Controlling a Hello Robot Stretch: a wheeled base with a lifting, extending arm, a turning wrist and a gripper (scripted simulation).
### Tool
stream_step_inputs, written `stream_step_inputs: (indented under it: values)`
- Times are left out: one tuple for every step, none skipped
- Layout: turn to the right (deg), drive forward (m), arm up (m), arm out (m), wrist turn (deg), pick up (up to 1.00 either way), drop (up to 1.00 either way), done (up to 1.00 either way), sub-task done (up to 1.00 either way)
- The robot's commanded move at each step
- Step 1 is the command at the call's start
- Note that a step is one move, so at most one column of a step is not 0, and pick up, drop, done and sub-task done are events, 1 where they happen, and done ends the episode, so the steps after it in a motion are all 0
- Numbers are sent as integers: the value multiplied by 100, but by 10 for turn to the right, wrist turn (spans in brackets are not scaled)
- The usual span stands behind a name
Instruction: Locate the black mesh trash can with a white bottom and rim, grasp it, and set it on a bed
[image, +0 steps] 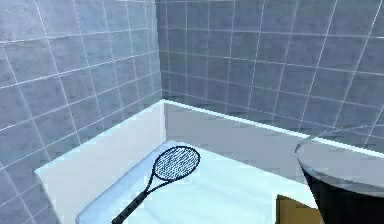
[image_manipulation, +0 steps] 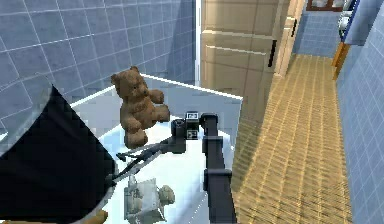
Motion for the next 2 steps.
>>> stream_step_inputs:
  values:
    - [0,0,0,0,0,0,100,0,0]
    - [0,0,10,0,0,0,0,0,0]
